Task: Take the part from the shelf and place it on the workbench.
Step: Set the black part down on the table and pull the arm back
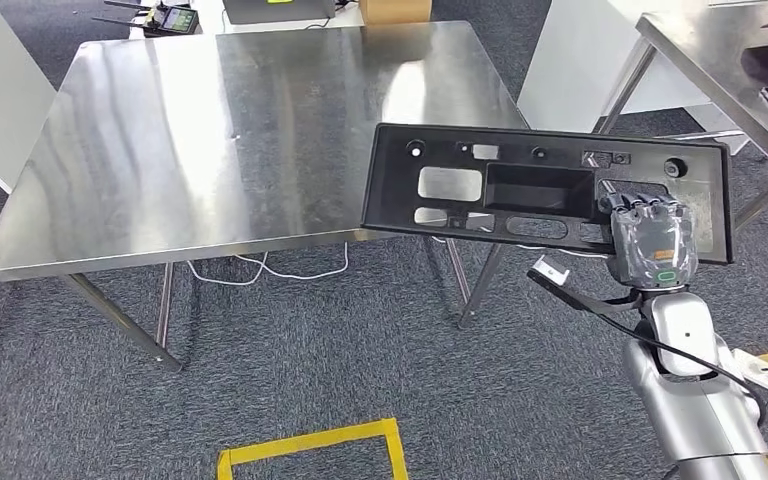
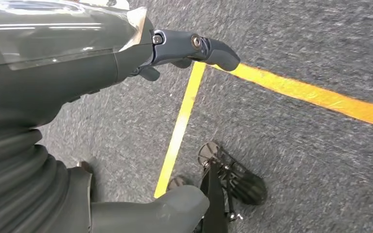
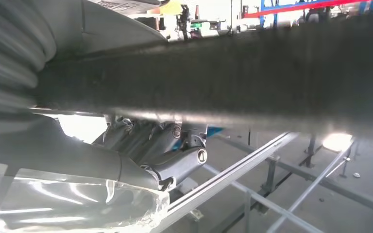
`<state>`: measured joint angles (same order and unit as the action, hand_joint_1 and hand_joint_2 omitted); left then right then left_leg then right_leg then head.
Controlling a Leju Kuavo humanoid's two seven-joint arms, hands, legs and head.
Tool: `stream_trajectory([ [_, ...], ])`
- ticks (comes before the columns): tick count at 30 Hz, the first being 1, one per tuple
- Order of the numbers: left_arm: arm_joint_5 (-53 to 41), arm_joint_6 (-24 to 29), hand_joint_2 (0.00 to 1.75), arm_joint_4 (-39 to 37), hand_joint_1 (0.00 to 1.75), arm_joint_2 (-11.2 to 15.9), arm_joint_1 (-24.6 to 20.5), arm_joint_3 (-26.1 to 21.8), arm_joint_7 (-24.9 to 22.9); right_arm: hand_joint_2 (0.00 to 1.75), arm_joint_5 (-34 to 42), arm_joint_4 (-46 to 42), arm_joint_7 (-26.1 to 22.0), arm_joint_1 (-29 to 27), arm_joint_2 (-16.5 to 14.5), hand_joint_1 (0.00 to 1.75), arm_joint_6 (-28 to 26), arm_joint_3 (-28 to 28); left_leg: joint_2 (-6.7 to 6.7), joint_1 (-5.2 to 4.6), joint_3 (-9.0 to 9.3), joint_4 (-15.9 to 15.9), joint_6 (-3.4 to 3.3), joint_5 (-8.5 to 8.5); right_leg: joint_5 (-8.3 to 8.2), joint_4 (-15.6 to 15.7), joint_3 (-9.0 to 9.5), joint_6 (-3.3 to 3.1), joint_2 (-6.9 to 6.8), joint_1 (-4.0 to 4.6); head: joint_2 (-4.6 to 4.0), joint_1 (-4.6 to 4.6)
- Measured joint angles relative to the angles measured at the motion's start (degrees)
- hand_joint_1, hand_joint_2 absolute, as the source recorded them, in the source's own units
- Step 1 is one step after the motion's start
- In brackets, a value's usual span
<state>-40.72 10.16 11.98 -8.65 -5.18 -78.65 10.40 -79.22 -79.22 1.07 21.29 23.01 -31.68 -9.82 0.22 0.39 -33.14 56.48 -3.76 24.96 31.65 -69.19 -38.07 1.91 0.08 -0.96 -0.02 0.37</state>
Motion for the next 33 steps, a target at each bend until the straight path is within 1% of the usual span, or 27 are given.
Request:
stream_trajectory([
  [1, 0.0, 0.0, 1.75, 0.01, 0.0, 0.01, 0.01, 0.04, 0.0, 1.75, 0.02, 0.02, 0.01, -0.14, -0.01, 1.75, -0.01, 0.03, 0.03, -0.05, 0.21, 0.01, -0.09, 0.24, 0.5, -3.07, -2.17, 0.16, 0.0, -0.03, 0.0, -0.01],
  [2, -0.01, 0.0, 1.75, 0.01, 0.0, 0.01, 0.02, 0.08, -0.01, 1.75, 0.0, 0.05, 0.01, -0.29, -0.01, 1.75, -0.01, 0.03, 0.09, -0.09, 0.47, 0.02, -0.1, 0.5, 0.15, -4.22, -3.37, 0.53, 0.0, -0.08, 0.0, -0.02],
  [3, -0.04, 0.0, 1.75, 0.0, 0.0, 0.0, 0.03, 0.11, -0.03, 1.75, -0.02, 0.07, 0.0, -0.4, -0.01, 1.75, -0.01, 0.04, 0.16, -0.11, 0.83, 0.04, -0.02, 0.81, -1.18, -2.88, -3.3, 1.07, -0.01, -0.17, 0.0, 0.02],
  [5, -0.14, -0.03, 1.75, 0.0, 0.0, 0.0, 0.04, 0.15, -0.06, 1.75, -0.04, 0.09, 0.01, -0.52, 0.0, 1.75, -0.03, 0.22, 0.31, -0.14, 1.73, 0.07, 0.36, 1.54, -5.38, 5.0, -0.26, 2.08, -0.15, -0.41, 0.0, 0.12],
  [6, -0.19, -0.06, 1.75, 0.0, 0.0, 0.01, 0.04, 0.16, -0.07, 1.75, -0.02, 0.08, 0.01, -0.53, 0.02, 1.75, -0.07, 0.39, 0.37, -0.3, 2.11, 0.18, 0.65, 2.0, -7.05, 8.85, 1.46, 2.17, -0.18, -0.34, 0.0, 0.19],
  [7, -0.25, -0.11, 1.75, 0.01, 0.0, 0.04, 0.03, 0.19, -0.07, 1.75, 0.0, 0.03, 0.02, -0.57, 0.06, 1.75, -0.11, 0.63, 0.4, -0.51, 2.4, 0.27, 0.97, 2.48, -7.93, 11.39, 2.64, 1.9, -0.21, -0.29, 0.0, 0.2],
  [8, -0.32, -0.18, 1.75, 0.04, 0.0, 0.1, 0.02, 0.21, -0.07, 1.75, 0.01, -0.04, 0.03, -0.7, 0.11, 1.75, -0.15, 0.87, 0.4, -0.72, 2.55, 0.31, 1.23, 3.06, -8.05, 12.49, 3.24, 1.38, -0.2, -0.21, 0.0, 0.18],
  [9, -0.42, -0.27, 1.75, 0.08, 0.0, 0.16, 0.03, 0.25, -0.07, 1.75, 0.01, -0.14, 0.04, -0.88, 0.19, 1.75, -0.19, 1.08, 0.36, -0.81, 2.72, 0.31, 1.42, 3.61, -7.73, 12.61, 3.46, 0.76, -0.11, -0.11, 0.0, 0.13],
  [11, -0.61, -0.44, 1.75, 0.19, 0.0, 0.37, 0.04, 0.33, -0.05, 1.75, -0.01, -0.44, 0.04, -1.44, 0.36, 1.75, -0.21, 1.39, 0.21, -0.56, 2.83, 0.83, 1.84, 4.63, -7.21, 12.71, 3.93, -0.27, 0.0, -0.57, 0.0, 0.05],
  [12, -0.67, -0.5, 1.75, 0.21, 0.0, 0.45, 0.05, 0.38, -0.03, 1.75, -0.01, -0.66, 0.04, -1.72, 0.43, 1.75, -0.24, 1.52, 0.13, -0.37, 2.35, 2.29, 2.12, 5.56, -7.01, 12.77, 4.25, -0.75, 0.05, -0.74, 0.0, 0.0],
  [13, -0.7, -0.54, 1.75, 0.24, 0.0, 0.52, 0.04, 0.43, -0.01, 1.75, -0.01, -0.87, 0.04, -1.94, 0.46, 1.75, -0.25, 1.63, 0.08, -0.23, 1.18, 4.97, 2.42, 6.99, -6.84, 12.82, 4.64, -1.21, 0.08, -0.89, 0.0, -0.03],
  [14, -0.72, -0.57, 1.75, 0.24, 0.0, 0.56, 0.04, 0.49, 0.02, 1.75, -0.01, -1.05, 0.04, -2.13, 0.45, 1.75, -0.27, 1.74, 0.05, -0.14, -0.83, 8.89, 2.7, 8.88, -6.56, 12.82, 5.02, -1.64, 0.1, -0.85, 0.0, -0.08],
  [15, -0.74, -0.6, 1.75, 0.24, 0.0, 0.57, 0.05, 0.54, 0.04, 1.75, -0.02, -1.2, 0.04, -2.31, 0.42, 1.75, -0.27, 1.8, 0.03, -0.05, -3.32, 13.27, 2.93, 10.64, -6.22, 12.8, 5.4, -1.89, 0.1, -0.81, 0.0, -0.11],
  [16, -0.76, -0.63, 1.75, 0.24, 0.0, 0.58, 0.06, 0.59, 0.07, 1.75, -0.04, -1.31, 0.05, -2.55, 0.37, 1.75, -0.27, 1.82, 0.02, 0.06, -5.7, 16.89, 3.1, 11.57, -5.84, 12.79, 5.83, -1.98, 0.11, -0.79, 0.0, -0.11],
  [17, -0.78, -0.65, 1.75, 0.24, 0.0, 0.62, 0.07, 0.64, 0.1, 1.75, -0.11, -1.41, 0.08, -2.84, 0.34, 1.75, -0.27, 1.84, 0.0, 0.18, -7.39, 18.78, 3.21, 11.29, -5.38, 12.77, 6.34, -1.95, 0.13, -0.79, 0.0, -0.12],
  [18, -0.78, -0.67, 1.75, 0.24, 0.0, 0.66, 0.09, 0.67, 0.13, 1.75, -0.2, -1.5, 0.13, -3.16, 0.3, 1.75, -0.27, 1.86, -0.02, 0.31, -7.97, 18.29, 3.26, 9.65, -4.85, 12.76, 7.0, -1.78, 0.16, -0.82, 0.0, -0.12],
  [19, -0.79, -0.69, 1.75, 0.24, 0.0, 0.7, 0.1, 0.69, 0.16, 1.75, -0.3, -1.59, 0.2, -3.44, 0.25, 1.75, -0.27, 1.89, -0.05, 0.44, -7.45, 15.55, 3.25, 6.93, -4.26, 12.76, 7.78, -1.57, 0.19, -0.88, 0.0, -0.13],
  [21, -0.79, -0.75, 1.75, 0.24, 0.0, 0.79, 0.15, 0.75, 0.24, 1.75, -0.53, -1.79, 0.4, -3.7, 0.08, 1.75, -0.26, 1.93, -0.05, 0.61, -5.05, 7.52, 3.04, 1.18, -2.92, 12.65, 9.13, -0.96, 0.25, -0.67, 0.0, -0.16],
  [22, -0.78, -0.8, 1.75, 0.24, 0.0, 0.82, 0.18, 0.79, 0.26, 1.75, -0.66, -1.9, 0.49, -3.75, -0.02, 1.75, -0.25, 1.96, -0.05, 0.61, -4.1, 4.67, 2.87, -0.43, -2.33, 12.61, 9.59, -0.63, 0.3, -0.42, 0.01, -0.15],
  [23, -0.78, -0.83, 1.75, 0.24, 0.0, 0.85, 0.2, 0.85, 0.29, 1.75, -0.81, -2.0, 0.57, -3.72, -0.11, 1.75, -0.23, 1.98, -0.02, 0.49, -3.61, 3.18, 2.62, -1.0, -1.86, 12.64, 9.9, -0.25, 0.33, -0.19, 0.01, -0.14],
  [24, -0.77, -0.86, 1.75, 0.24, 0.0, 0.86, 0.19, 0.91, 0.32, 1.75, -0.93, -2.09, 0.62, -3.66, -0.18, 1.75, -0.21, 2.02, 0.0, 0.27, -3.44, 2.84, 2.37, -0.75, -1.54, 12.72, 10.21, 0.09, 0.36, 0.06, 0.01, -0.13],
  [27, -0.76, -0.85, 1.75, 0.24, 0.0, 0.84, 0.07, 1.07, 0.4, 1.75, -1.27, -2.32, 0.66, -3.36, -0.3, 1.75, -0.16, 2.21, 0.06, -0.04, -2.8, 2.21, 1.2, -0.35, -0.57, 12.09, 10.2, 0.95, 0.21, 0.0, 0.01, -0.09],
  [28, -0.75, -0.81, 1.75, 0.25, 0.0, 0.85, 0.04, 1.09, 0.43, 1.75, -1.34, -2.34, 0.67, -3.21, -0.36, 1.75, -0.14, 2.29, 0.08, 0.0, -2.4, 1.9, 0.77, -0.25, 0.26, 9.99, 9.17, 1.04, 0.13, -0.08, 0.01, -0.06],
  [29, -0.75, -0.76, 1.75, 0.26, 0.0, 0.87, 0.02, 1.11, 0.45, 1.75, -1.36, -2.35, 0.68, -3.09, -0.42, 1.75, -0.13, 2.36, 0.09, 0.03, -2.02, 1.7, 0.38, -0.08, 1.37, 6.6, 7.25, 1.0, 0.06, -0.24, 0.01, -0.04],
  [31, -0.71, -0.67, 1.75, 0.28, 0.0, 0.92, 0.0, 1.11, 0.47, 1.75, -1.37, -2.32, 0.72, -2.93, -0.62, 1.75, -0.09, 2.4, 0.15, -0.1, -1.47, 1.65, -0.12, 0.48, 3.42, -1.77, 1.95, 1.06, 0.05, -0.2, 0.01, 0.0],
  [32, -0.69, -0.65, 1.75, 0.28, 0.0, 0.92, 0.0, 1.12, 0.46, 1.75, -1.39, -2.27, 0.72, -2.95, -0.72, 1.75, -0.07, 2.4, 0.22, -0.2, -1.1, 1.66, -0.24, 0.82, 3.53, -4.36, -0.22, 1.32, 0.06, -0.18, 0.01, -0.02],
  [33, -0.66, -0.66, 1.75, 0.27, 0.0, 0.9, 0.01, 1.12, 0.45, 1.75, -1.45, -2.21, 0.72, -2.98, -0.82, 1.75, -0.06, 2.4, 0.33, -0.29, -0.65, 1.66, -0.27, 1.18, 2.74, -4.96, -1.41, 1.73, 0.06, -0.15, 0.0, -0.01],
])
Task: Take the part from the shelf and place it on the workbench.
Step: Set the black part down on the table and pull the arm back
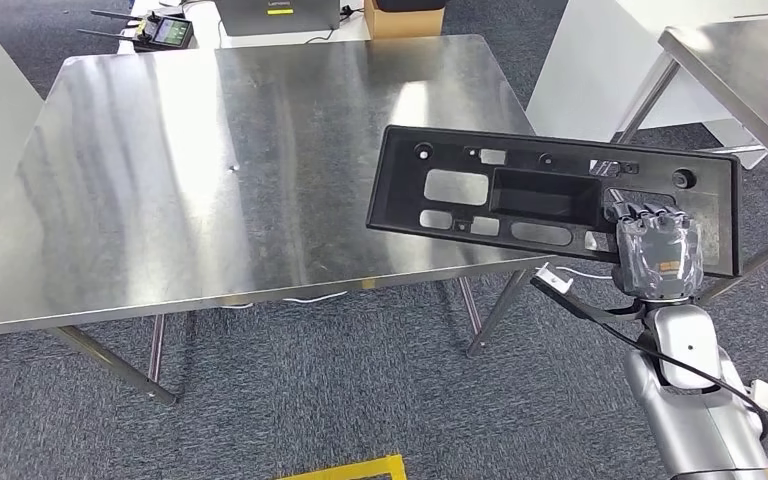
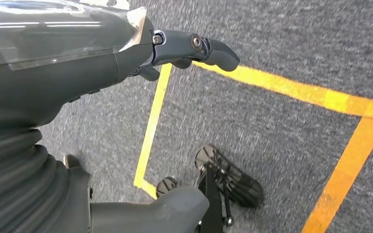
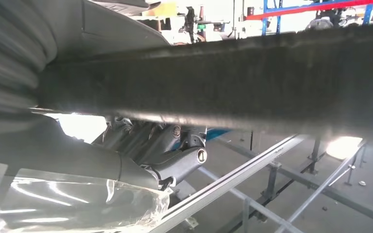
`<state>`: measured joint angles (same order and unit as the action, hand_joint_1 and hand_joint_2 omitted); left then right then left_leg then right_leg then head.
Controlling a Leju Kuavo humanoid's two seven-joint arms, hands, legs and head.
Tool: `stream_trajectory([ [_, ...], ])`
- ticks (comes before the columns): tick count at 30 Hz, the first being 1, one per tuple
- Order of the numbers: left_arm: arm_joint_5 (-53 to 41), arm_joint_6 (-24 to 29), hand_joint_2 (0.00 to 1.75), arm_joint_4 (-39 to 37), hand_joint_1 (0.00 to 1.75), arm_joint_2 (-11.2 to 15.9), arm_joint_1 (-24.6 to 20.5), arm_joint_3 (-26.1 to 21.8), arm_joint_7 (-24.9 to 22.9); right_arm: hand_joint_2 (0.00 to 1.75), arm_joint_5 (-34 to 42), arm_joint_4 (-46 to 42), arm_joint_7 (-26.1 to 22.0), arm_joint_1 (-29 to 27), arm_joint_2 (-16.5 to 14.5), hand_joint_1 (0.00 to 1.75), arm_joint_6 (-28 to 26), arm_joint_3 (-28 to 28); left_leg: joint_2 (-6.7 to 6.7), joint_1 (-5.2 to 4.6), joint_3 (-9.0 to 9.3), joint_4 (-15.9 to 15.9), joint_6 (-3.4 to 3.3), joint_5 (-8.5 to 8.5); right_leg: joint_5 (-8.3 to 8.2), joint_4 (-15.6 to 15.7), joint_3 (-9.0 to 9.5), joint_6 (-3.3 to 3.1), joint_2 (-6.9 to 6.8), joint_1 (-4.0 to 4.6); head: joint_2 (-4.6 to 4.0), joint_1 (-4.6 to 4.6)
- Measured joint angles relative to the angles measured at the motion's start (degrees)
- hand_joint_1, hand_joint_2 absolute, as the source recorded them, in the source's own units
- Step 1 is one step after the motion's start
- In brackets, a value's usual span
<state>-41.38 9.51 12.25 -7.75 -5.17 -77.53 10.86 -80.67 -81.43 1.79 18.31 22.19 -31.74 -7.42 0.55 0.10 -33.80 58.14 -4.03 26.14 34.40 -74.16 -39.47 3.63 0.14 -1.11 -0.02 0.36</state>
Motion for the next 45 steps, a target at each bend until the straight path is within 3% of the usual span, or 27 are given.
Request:
stream_trajectory([
  [1, 0.03, 0.0, 1.75, -0.01, 0.0, -0.02, 0.0, 0.0, -0.02, 1.75, -0.05, 0.06, 0.0, 0.0, -0.07, 1.75, 0.01, -0.01, 0.15, -0.06, 0.58, 0.0, 0.04, 0.4, -1.98, 2.07, 0.08, 0.51, -0.01, 0.0, 0.0, 0.0],
  [3, 0.17, 0.02, 1.75, -0.01, 0.0, -0.03, 0.0, -0.01, -0.03, 1.75, -0.11, 0.17, -0.01, 0.18, -0.16, 1.75, 0.03, -0.01, 0.39, -0.16, 1.75, 0.01, 0.31, 1.24, -7.0, 10.17, 2.45, 1.14, -0.09, 0.05, 0.0, 0.06],
  [4, 0.28, 0.05, 1.75, -0.01, 0.0, -0.03, -0.02, -0.01, -0.04, 1.75, -0.12, 0.22, -0.02, 0.39, -0.19, 1.75, 0.04, -0.01, 0.51, -0.28, 2.14, 0.04, 0.57, 1.65, -8.8, 13.75, 3.78, 0.96, -0.12, 0.29, 0.0, 0.09],
  [5, 0.38, 0.09, 1.75, -0.01, 0.0, -0.03, -0.04, -0.01, -0.04, 1.75, -0.12, 0.26, -0.04, 0.62, -0.22, 1.75, 0.05, -0.01, 0.56, -0.4, 2.32, 0.06, 0.82, 1.96, -9.6, 15.72, 4.56, 0.45, -0.13, 0.52, 0.0, 0.11],
  [7, 0.53, 0.33, 1.75, -0.01, 0.0, -0.04, -0.07, -0.01, -0.09, 1.75, -0.19, 0.37, -0.13, 0.93, -0.28, 1.75, 0.07, -0.01, 0.6, -0.56, 2.38, 0.06, 1.27, 2.33, -9.6, 16.48, 5.01, -0.71, -0.08, 0.88, 0.0, 0.09],
  [8, 0.57, 0.67, 1.75, 0.0, 0.0, -0.03, -0.08, -0.01, -0.13, 1.75, -0.23, 0.44, -0.25, 0.99, -0.31, 1.75, 0.07, -0.02, 0.57, -0.48, 2.38, 0.09, 1.49, 2.53, -9.59, 16.56, 5.08, -1.15, -0.06, 0.55, 0.01, 0.08],
  [11, 0.87, 2.15, 1.75, 0.01, 0.0, -0.2, -0.12, -0.03, -0.24, 1.75, -0.33, 0.89, -0.71, 1.48, -0.51, 1.75, 0.09, -0.11, 0.31, -0.42, 2.84, -0.13, 1.31, 2.62, -9.51, 16.75, 5.44, -1.65, 0.01, 0.38, 0.01, -0.01],
  [13, 1.01, 2.9, 1.75, 0.0, 0.0, -0.31, -0.16, -0.03, -0.38, 1.75, -0.39, 1.35, -0.82, 1.96, -0.71, 1.75, 0.14, -0.21, 0.1, -0.42, 3.18, -0.46, 1.02, 2.72, -9.4, 16.68, 5.46, -1.68, 0.04, 0.56, 0.0, -0.11],
  [30, 0.22, 4.74, 1.75, 0.0, 0.0, -0.47, -0.16, -0.02, 0.08, 1.75, -1.52, 5.45, 0.43, 3.75, -1.1, 1.75, -0.33, -0.43, -0.07, -0.14, 3.19, -0.61, 1.53, 2.53, -9.41, 16.67, 5.54, -2.1, 0.03, 0.92, 0.0, -0.1],
  [37, 0.04, 8.57, 1.75, 0.01, 0.0, -0.47, -0.35, 0.02, 6.54, 1.75, -3.0, 18.98, 0.92, 9.87, -2.61, 1.75, -5.94, 0.29, -0.19, -0.3, 3.16, -0.6, 1.51, 2.52, -9.44, 16.66, 5.63, -2.07, 0.08, 0.9, 0.0, -0.09],
  [45, 2.59, 5.3, 1.75, -0.01, 0.0, -0.48, -0.85, -0.13, 8.85, 1.75, -6.23, 31.27, 1.07, 17.85, -8.38, 1.75, -7.21, 0.31, -0.25, -0.29, 3.3, -0.59, 1.52, 2.51, -9.44, 16.64, 5.61, -2.08, 0.08, 0.85, 0.0, -0.1],
])
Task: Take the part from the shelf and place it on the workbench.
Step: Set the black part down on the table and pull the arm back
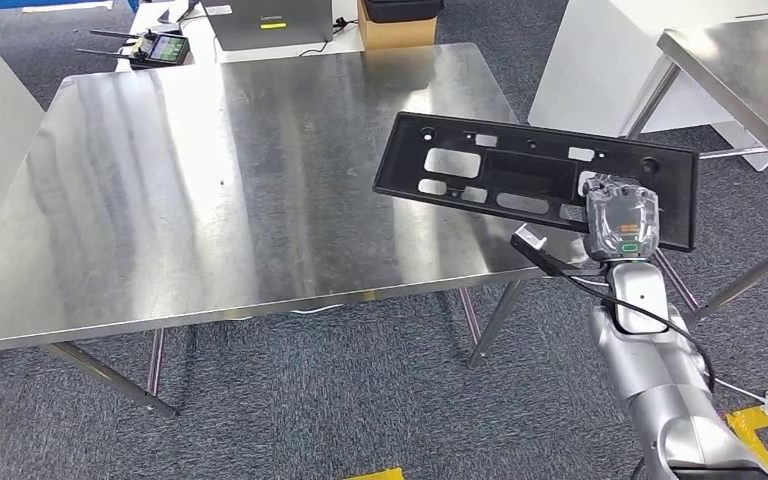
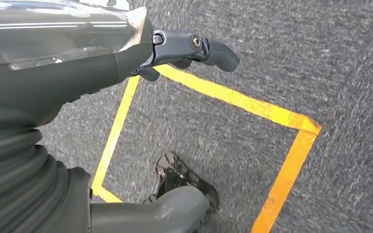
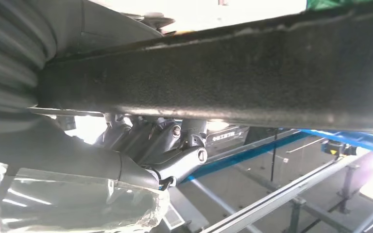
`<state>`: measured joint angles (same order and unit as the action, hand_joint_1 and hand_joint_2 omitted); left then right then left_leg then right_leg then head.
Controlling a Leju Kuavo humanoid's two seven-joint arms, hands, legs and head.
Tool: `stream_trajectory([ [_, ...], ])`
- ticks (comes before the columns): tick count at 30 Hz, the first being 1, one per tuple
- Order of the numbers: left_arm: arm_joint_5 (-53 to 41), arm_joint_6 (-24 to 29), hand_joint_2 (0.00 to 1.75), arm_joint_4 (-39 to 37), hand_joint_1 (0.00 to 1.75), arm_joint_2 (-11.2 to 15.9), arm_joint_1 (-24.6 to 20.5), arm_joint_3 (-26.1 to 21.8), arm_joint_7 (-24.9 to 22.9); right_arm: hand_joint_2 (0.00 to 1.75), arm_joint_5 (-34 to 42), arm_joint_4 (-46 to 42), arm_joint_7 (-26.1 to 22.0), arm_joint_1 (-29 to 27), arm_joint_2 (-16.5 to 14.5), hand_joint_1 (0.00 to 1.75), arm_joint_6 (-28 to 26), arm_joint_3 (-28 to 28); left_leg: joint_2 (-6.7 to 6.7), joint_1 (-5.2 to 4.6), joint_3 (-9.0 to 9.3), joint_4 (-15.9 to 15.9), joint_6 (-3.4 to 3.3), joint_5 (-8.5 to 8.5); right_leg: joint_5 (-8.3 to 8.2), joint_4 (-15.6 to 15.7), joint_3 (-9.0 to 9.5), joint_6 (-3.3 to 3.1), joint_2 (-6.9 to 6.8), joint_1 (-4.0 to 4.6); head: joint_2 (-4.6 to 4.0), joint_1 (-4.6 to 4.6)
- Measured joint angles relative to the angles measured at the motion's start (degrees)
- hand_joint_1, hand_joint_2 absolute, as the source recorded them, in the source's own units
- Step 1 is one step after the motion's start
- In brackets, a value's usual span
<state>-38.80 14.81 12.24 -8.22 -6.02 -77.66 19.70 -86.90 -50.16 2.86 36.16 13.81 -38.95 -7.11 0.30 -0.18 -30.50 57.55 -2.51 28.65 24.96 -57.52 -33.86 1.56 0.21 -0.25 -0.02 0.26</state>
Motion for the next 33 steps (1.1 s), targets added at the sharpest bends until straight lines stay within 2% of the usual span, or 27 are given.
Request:
stream_trajectory([
  [5, 1.18, -2.86, 1.75, -0.01, 0.0, -0.04, -0.05, -0.37, -0.88, 1.75, -0.53, 0.73, -1.73, 1.47, -2.81, 1.75, -0.08, 0.25, 0.02, -0.04, -0.04, 0.1, -0.12, 0.03, -0.06, 0.1, -0.01, 0.09, 0.0, -0.13, 0.0, -0.01],
  [7, 1.41, -3.28, 1.75, -0.02, 0.0, -0.05, -0.09, -0.73, -1.25, 1.75, -0.76, 0.55, -1.99, 1.75, -3.55, 1.75, -0.14, 0.26, 0.0, -0.1, 0.11, -0.23, -0.63, -0.1, -0.25, 0.53, 0.17, 0.38, 0.01, -0.24, 0.01, -0.03],
  [9, 1.5, -3.56, 1.75, -0.03, 0.0, -0.18, -0.13, -0.98, -1.53, 1.75, -0.71, 0.08, -2.36, 1.94, -3.97, 1.75, -0.24, 0.28, -0.12, 0.26, 1.01, -1.78, -1.18, -0.83, 0.05, -0.11, -0.25, 0.58, -0.09, -0.15, 0.01, 0.01],
  [10, 1.54, -3.72, 1.75, -0.03, 0.0, -0.25, -0.16, -1.07, -1.65, 1.75, -0.58, -0.21, -2.63, 2.04, -4.09, 1.75, -0.31, 0.29, -0.17, 0.53, 1.51, -2.58, -1.36, -1.21, 0.77, -1.94, -1.2, 0.59, -0.12, -0.06, 0.01, 0.08],
  [12, 1.63, -4.09, 1.75, -0.03, 0.0, -0.37, -0.17, -1.28, -1.84, 1.75, -0.4, -0.8, -3.04, 2.06, -4.23, 1.75, -0.42, 0.29, -0.22, 0.86, 2.0, -3.22, -1.41, -1.43, 3.09, -8.97, -4.95, 0.67, -0.13, -0.37, 0.0, 0.19],
  [13, 1.68, -4.28, 1.75, -0.03, 0.0, -0.4, -0.17, -1.37, -1.89, 1.75, -0.43, -1.1, -3.12, 1.95, -4.27, 1.75, -0.47, 0.29, -0.22, 0.97, 2.09, -3.21, -1.29, -1.32, 4.06, -12.72, -7.05, 0.9, -0.12, -0.65, 0.0, 0.22],
  [14, 1.75, -4.45, 1.75, -0.04, 0.0, -0.45, -0.16, -1.44, -1.96, 1.75, -0.55, -1.39, -3.15, 1.75, -4.3, 1.75, -0.48, 0.29, -0.19, 1.13, 2.26, -3.18, -1.06, -1.15, 4.33, -14.98, -8.52, 1.37, -0.13, -1.02, 0.0, 0.2],
  [15, 1.84, -4.57, 1.75, -0.04, 0.0, -0.51, -0.15, -1.46, -2.07, 1.75, -0.72, -1.64, -3.19, 1.54, -4.32, 1.75, -0.48, 0.29, -0.16, 1.37, 2.49, -3.13, -0.72, -0.88, 3.75, -15.12, -8.94, 2.06, -0.16, -1.41, 0.0, 0.2],
  [16, 1.93, -4.63, 1.75, -0.04, 0.0, -0.57, -0.14, -1.47, -2.18, 1.75, -0.9, -1.89, -3.26, 1.34, -4.34, 1.75, -0.48, 0.27, -0.11, 1.73, 2.83, -3.01, -0.25, -0.5, 2.28, -12.9, -8.16, 2.97, -0.21, -1.83, 0.0, 0.21],
  [17, 2.02, -4.65, 1.75, -0.04, 0.0, -0.63, -0.13, -1.49, -2.3, 1.75, -1.03, -2.13, -3.34, 1.2, -4.35, 1.75, -0.48, 0.25, -0.07, 2.1, 3.18, -2.76, 0.32, 0.01, 0.28, -8.94, -6.46, 3.99, -0.36, -2.31, 0.0, 0.23],
  [18, 2.09, -4.65, 1.75, -0.01, 0.0, -0.6, -0.13, -1.49, -2.39, 1.75, -1.09, -2.32, -3.43, 1.15, -4.38, 1.75, -0.48, 0.22, -0.02, 2.25, 3.34, -2.36, 1.01, 0.66, -1.11, -5.16, -4.54, 4.74, -0.41, -2.56, 0.0, 0.38],
  [19, 2.13, -4.64, 1.75, 0.01, 0.0, -0.56, -0.17, -1.5, -2.46, 1.75, -1.09, -2.53, -3.51, 1.11, -4.44, 1.75, -0.48, 0.19, 0.0, 2.33, 3.35, -1.89, 1.64, 1.26, -1.94, -2.24, -3.11, 4.82, -0.31, -2.74, 0.0, 0.47],
  [20, 2.17, -4.62, 1.75, 0.02, 0.0, -0.55, -0.22, -1.5, -2.51, 1.75, -1.09, -2.7, -3.56, 1.05, -4.49, 1.75, -0.48, 0.16, 0.04, 2.31, 3.28, -1.54, 2.12, 1.7, -2.04, -0.82, -2.36, 4.39, -0.17, -2.74, 0.0, 0.47],
  [22, 2.25, -4.58, 1.75, 0.01, 0.0, -0.6, -0.28, -1.51, -2.63, 1.75, -1.13, -3.01, -3.61, 0.86, -4.6, 1.75, -0.48, 0.13, 0.06, 2.38, 3.28, -1.45, 2.62, 2.1, -1.27, -0.91, -2.33, 2.76, 0.28, -2.47, 0.0, 0.33],
  [23, 2.28, -4.57, 1.75, 0.0, 0.0, -0.66, -0.29, -1.52, -2.67, 1.75, -1.18, -3.19, -3.62, 0.72, -4.64, 1.75, -0.48, 0.13, 0.0, 2.53, 3.45, -1.42, 2.78, 2.35, -0.98, -1.06, -2.23, 2.15, 0.36, -2.4, 0.0, 0.2],
  [25, 2.29, -4.57, 1.75, -0.02, 0.0, -0.7, -0.38, -1.54, -2.71, 1.75, -1.26, -3.64, -3.66, 0.59, -4.65, 1.75, -0.48, 0.12, -0.22, 2.71, 2.35, 1.33, 3.0, 3.8, -0.4, -1.09, -1.72, 1.11, 0.47, -2.3, 0.0, 0.07],
  [26, 2.3, -4.57, 1.75, -0.02, 0.0, -0.72, -0.44, -1.54, -2.7, 1.75, -1.26, -3.85, -3.67, 0.54, -4.68, 1.75, -0.47, 0.12, -0.29, 2.68, 0.59, 4.54, 3.02, 5.08, -0.13, -1.07, -1.44, 0.62, 0.47, -2.17, 0.0, -0.03],
  [28, 2.38, -4.58, 1.75, -0.02, 0.0, -0.72, -0.41, -1.58, -2.7, 1.75, -1.25, -4.02, -3.65, 0.47, -4.77, 1.75, -0.45, 0.12, -0.29, 2.46, -4.9, 13.07, 2.78, 7.62, 0.4, -1.07, -1.0, -0.17, 0.49, -1.58, 0.0, -0.11],
  [29, 2.42, -4.58, 1.75, -0.02, 0.0, -0.72, -0.36, -1.64, -2.7, 1.75, -1.25, -4.04, -3.65, 0.33, -4.85, 1.75, -0.44, 0.11, -0.28, 2.3, -7.37, 16.11, 2.49, 7.84, 0.67, -1.07, -0.71, -0.55, 0.53, -1.2, 0.0, -0.13],
  [30, 2.45, -4.59, 1.75, -0.02, 0.0, -0.72, -0.31, -1.71, -2.7, 1.75, -1.26, -4.05, -3.65, 0.17, -4.9, 1.75, -0.44, 0.1, -0.27, 2.07, -8.96, 17.18, 2.01, 6.88, 0.98, -1.07, -0.31, -0.91, 0.58, -0.81, 0.0, -0.12],
  [31, 2.45, -4.59, 1.75, -0.02, 0.0, -0.73, -0.28, -1.77, -2.7, 1.75, -1.26, -4.06, -3.65, 0.03, -4.94, 1.75, -0.44, 0.09, -0.24, 1.75, -9.4, 15.92, 1.35, 4.75, 1.29, -1.06, 0.18, -1.2, 0.63, -0.4, 0.0, -0.12],
  [33, 2.46, -4.6, 1.75, 0.02, 0.0, -0.64, -0.29, -1.84, -2.7, 1.75, -1.26, -4.23, -3.64, -0.12, -5.08, 1.75, -0.43, 0.07, -0.08, 0.74, -7.61, 8.86, -0.7, -0.86, 1.94, -0.97, 1.16, -1.56, 0.7, 0.07, 0.0, -0.05],
])
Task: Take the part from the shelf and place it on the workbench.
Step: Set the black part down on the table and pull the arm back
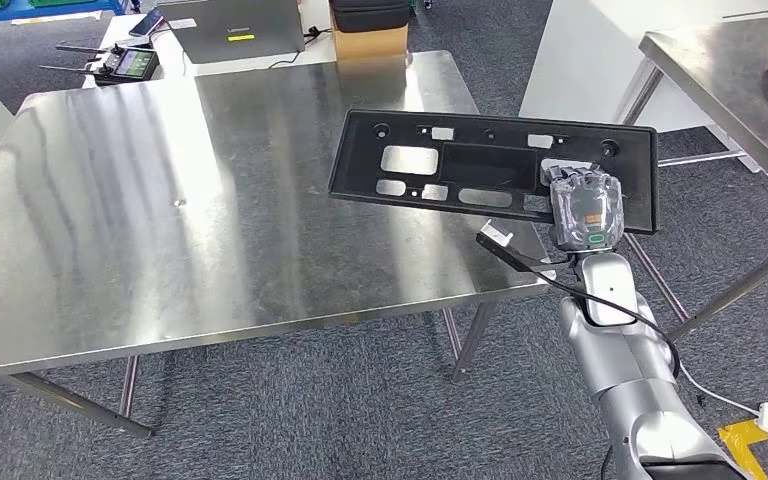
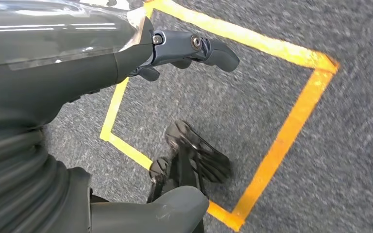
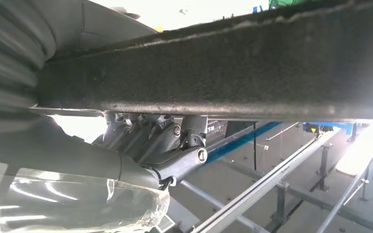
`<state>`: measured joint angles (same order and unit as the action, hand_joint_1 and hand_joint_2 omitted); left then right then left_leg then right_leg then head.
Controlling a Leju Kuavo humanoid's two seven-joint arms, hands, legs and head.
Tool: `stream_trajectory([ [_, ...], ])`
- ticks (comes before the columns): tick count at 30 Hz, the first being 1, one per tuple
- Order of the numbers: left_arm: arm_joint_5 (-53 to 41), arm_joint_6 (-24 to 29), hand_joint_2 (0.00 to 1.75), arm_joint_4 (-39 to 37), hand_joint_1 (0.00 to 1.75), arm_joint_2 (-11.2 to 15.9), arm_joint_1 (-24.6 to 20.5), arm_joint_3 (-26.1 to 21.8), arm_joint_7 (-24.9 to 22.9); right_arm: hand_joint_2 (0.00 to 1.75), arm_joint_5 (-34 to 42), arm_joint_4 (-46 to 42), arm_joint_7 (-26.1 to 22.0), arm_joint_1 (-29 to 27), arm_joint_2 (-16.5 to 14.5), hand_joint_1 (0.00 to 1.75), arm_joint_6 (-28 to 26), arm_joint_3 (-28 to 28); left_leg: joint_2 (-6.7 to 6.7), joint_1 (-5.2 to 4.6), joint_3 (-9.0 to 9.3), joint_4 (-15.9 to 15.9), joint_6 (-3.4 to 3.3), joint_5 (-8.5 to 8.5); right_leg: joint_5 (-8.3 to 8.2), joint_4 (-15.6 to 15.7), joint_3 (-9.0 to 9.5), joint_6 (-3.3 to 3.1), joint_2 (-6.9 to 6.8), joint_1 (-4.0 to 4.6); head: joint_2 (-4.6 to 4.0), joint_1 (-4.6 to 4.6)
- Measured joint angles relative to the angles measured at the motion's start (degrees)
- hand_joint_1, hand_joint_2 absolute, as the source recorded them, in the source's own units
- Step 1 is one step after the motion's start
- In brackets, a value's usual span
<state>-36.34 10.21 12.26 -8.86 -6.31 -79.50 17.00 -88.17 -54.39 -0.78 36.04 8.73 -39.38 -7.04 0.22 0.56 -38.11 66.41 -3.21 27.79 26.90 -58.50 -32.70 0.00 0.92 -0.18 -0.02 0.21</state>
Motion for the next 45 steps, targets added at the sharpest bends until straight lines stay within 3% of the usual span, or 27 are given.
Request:
stream_trajectory([
  [2, 0.05, 0.03, 1.75, 0.04, 0.0, 0.1, -0.04, -0.13, -0.02, 1.75, 0.01, -0.2, 0.03, 0.07, -0.09, 1.75, 0.04, 0.0, 0.02, -1.05, 1.9, -5.54, -1.89, -2.61, 0.44, 0.16, 0.35, 0.11, 0.04, 0.12, 0.0, 0.29],
  [4, 0.14, 0.15, 1.75, 0.03, 0.0, 0.08, -0.04, -0.38, -0.09, 1.75, 0.01, -0.5, 0.07, -0.1, -0.12, 1.75, 0.18, -0.01, -0.11, -1.67, 2.6, -7.55, -2.68, -2.32, 0.08, -0.04, 0.44, 0.85, 0.06, 0.14, 0.01, 0.23],
  [7, 0.27, 0.86, 1.75, 0.03, 0.0, -0.06, -0.04, -0.62, -0.31, 1.75, 0.0, -1.04, 0.06, -0.39, -0.17, 1.75, 0.94, -0.13, -0.16, -1.45, 4.6, -9.84, -2.79, -2.88, 0.61, -1.64, -0.17, 1.57, -0.15, 0.18, 0.01, -0.01],
  [10, 0.41, 1.7, 1.75, 0.03, 0.0, -0.29, -0.14, -0.76, -0.64, 1.75, 0.12, -1.11, 0.06, -0.15, -0.22, 1.75, 2.24, -0.23, -0.12, -1.04, 5.46, -10.47, -2.48, -3.02, 4.51, -10.77, -5.24, 1.47, -0.28, -0.21, 0.0, 0.13],
  [12, 0.45, 1.88, 1.75, 0.02, 0.0, -0.53, -0.12, -0.83, -0.73, 1.75, 0.17, -1.09, 0.08, -0.26, -0.24, 1.75, 2.82, -0.24, -0.05, -0.85, 5.65, -10.44, -2.05, -2.68, 5.51, -15.12, -8.47, 2.51, -0.31, -0.64, 0.0, 0.13],
  [13, 0.49, 1.91, 1.75, 0.02, 0.0, -0.64, -0.11, -0.85, -0.75, 1.75, 0.15, -1.08, 0.08, -0.35, -0.24, 1.75, 2.96, -0.27, 0.0, -0.67, 5.88, -10.39, -1.7, -2.45, 4.51, -14.01, -8.5, 3.36, -0.37, -0.93, 0.0, 0.13],
  [15, 0.56, 1.95, 1.75, 0.01, 0.0, -0.79, -0.09, -0.9, -0.77, 1.75, 0.1, -1.08, 0.08, -0.41, -0.26, 1.75, 3.13, -0.33, 0.07, -0.27, 6.47, -10.14, -0.76, -1.78, 0.29, -6.25, -5.71, 5.0, -0.72, -1.59, 0.0, 0.19],
  [16, 0.6, 1.98, 1.75, 0.02, 0.0, -0.8, -0.1, -0.93, -0.78, 1.75, 0.12, -1.08, 0.09, -0.36, -0.28, 1.75, 3.18, -0.37, 0.07, -0.17, 6.68, -9.9, -0.26, -1.42, -1.22, -2.47, -4.32, 5.21, -0.95, -1.66, 0.0, 0.28],
  [17, 0.61, 2.0, 1.75, 0.02, 0.0, -0.8, -0.13, -0.96, -0.78, 1.75, 0.14, -1.08, 0.09, -0.27, -0.32, 1.75, 3.25, -0.38, 0.05, -0.2, 6.67, -9.72, 0.23, -1.08, -2.18, 0.04, -3.23, 4.89, -1.14, -1.62, 0.01, 0.36],
  [19, 0.63, 2.05, 1.75, 0.03, 0.0, -0.79, -0.14, -1.0, -0.79, 1.75, 0.18, -1.08, 0.1, -0.22, -0.43, 1.75, 3.35, -0.38, -0.03, -0.41, 6.46, -9.37, 0.74, -0.62, -2.66, 1.21, -2.67, 3.34, -1.24, -1.46, 0.01, 0.38],
  [20, 0.65, 2.07, 1.75, 0.03, 0.0, -0.79, -0.12, -1.02, -0.79, 1.75, 0.16, -1.08, 0.11, -0.24, -0.49, 1.75, 3.4, -0.38, -0.08, -0.47, 6.33, -9.28, 0.58, -0.58, -3.04, 1.18, -2.51, 2.79, -1.2, -1.51, 0.01, 0.28],
  [21, 0.68, 2.1, 1.75, 0.03, 0.0, -0.78, -0.08, -1.03, -0.79, 1.75, 0.13, -1.07, 0.11, -0.3, -0.53, 1.75, 3.47, -0.37, -0.1, -0.47, 6.34, -9.21, 0.32, -0.61, -3.33, 1.19, -2.54, 2.63, -1.12, -1.56, 0.0, 0.2],
  [23, 0.71, 2.13, 1.75, 0.03, 0.0, -0.78, -0.06, -1.05, -0.73, 1.75, 0.12, -0.94, 0.14, -0.12, -0.54, 1.75, 3.87, -0.37, -0.16, -0.38, 6.42, -9.27, -0.16, -0.75, -3.36, 1.18, -2.57, 2.55, -0.98, -1.42, 0.0, 0.09],
  [28, 0.51, 2.27, 1.75, 0.03, 0.0, -0.8, -0.15, -1.04, -0.1, 1.75, 0.63, 3.02, 0.02, 2.82, -0.39, 1.75, 5.19, -0.45, -0.37, -0.26, 6.65, -9.87, -0.1, -0.65, -3.12, 1.2, -2.57, 2.14, -0.85, -1.18, 0.0, 0.05],
  [33, -0.04, 2.38, 1.75, 0.03, 0.0, -0.79, -0.12, -1.04, 2.21, 1.75, -0.86, 11.3, -0.01, 6.86, -0.33, 1.75, 5.51, -1.24, -0.36, -0.04, 6.57, -9.96, 1.24, -0.73, -3.2, 1.17, -2.57, 1.81, -0.88, -0.96, 0.0, 0.09],
  [36, -0.16, 2.42, 1.75, 0.03, 0.0, -0.76, -0.13, -0.98, 4.95, 1.75, -1.61, 15.78, -0.04, 8.61, -0.67, 1.75, 5.64, -2.89, -0.38, -0.06, 6.53, -9.95, 1.53, -0.8, -3.27, 1.16, -2.53, 1.72, -0.89, -0.95, 0.0, 0.1],
  [45, 0.25, -0.52, 1.75, 0.09, 0.0, -0.55, -0.22, -0.69, 10.87, 1.75, -1.73, 24.14, -0.55, 11.4, -6.94, 1.75, 7.68, -13.14, -0.4, -0.48, 6.59, -9.85, 1.58, -0.85, -3.34, 1.16, -2.46, 1.67, -0.9, -0.96, 0.0, 0.11],
])
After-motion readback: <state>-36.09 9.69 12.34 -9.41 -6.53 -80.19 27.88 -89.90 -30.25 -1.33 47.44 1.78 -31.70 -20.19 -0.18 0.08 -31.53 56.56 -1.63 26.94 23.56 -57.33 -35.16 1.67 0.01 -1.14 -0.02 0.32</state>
